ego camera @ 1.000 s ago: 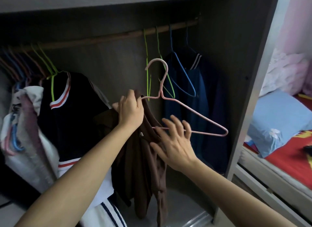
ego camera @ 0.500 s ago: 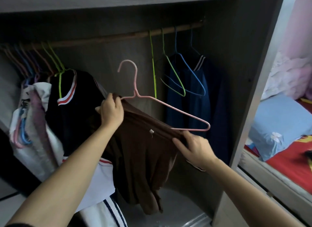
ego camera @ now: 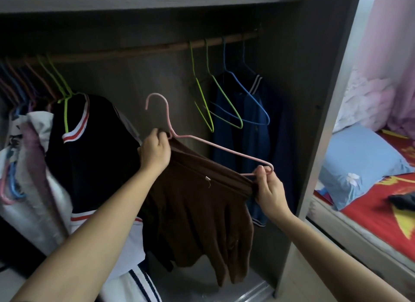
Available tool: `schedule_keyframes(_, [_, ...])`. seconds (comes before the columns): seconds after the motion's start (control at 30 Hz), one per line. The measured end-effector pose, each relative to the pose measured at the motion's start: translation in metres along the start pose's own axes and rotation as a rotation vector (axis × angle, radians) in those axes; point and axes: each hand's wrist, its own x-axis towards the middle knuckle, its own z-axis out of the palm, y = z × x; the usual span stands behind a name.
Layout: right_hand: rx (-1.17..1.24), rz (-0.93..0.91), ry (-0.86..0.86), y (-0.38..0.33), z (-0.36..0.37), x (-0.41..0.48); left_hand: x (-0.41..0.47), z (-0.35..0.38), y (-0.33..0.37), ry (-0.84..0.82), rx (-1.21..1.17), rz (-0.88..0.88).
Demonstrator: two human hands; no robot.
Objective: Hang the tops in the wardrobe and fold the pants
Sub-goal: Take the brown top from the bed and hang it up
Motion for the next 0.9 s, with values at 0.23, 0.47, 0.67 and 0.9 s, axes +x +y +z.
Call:
schedule_keyframes(0.23, [-0.204, 0.053, -0.137, 0.004, -0.018, -0.002, -0.004, 0.016, 0.017, 0.067, 0.047, 0.096])
schedule_keyframes(0.47, [-0.297, -0.116, -0.271, -0.01, -0.033, 0.0, 0.003, 0.015, -0.001, 0.137, 0.184, 0.189])
schedule_keyframes(0.67, [-0.492, -0.393, -0.24, -0.013, -0.05, 0.004, 0.012, 0.008, -0.02, 0.09, 0.262, 0.221])
schedule_keyframes(0.9, [-0.761, -0.726, -0.305, -0.001, -0.064, 0.017, 0.003, 0.018, -0.025, -0.036, 0.214, 0.375])
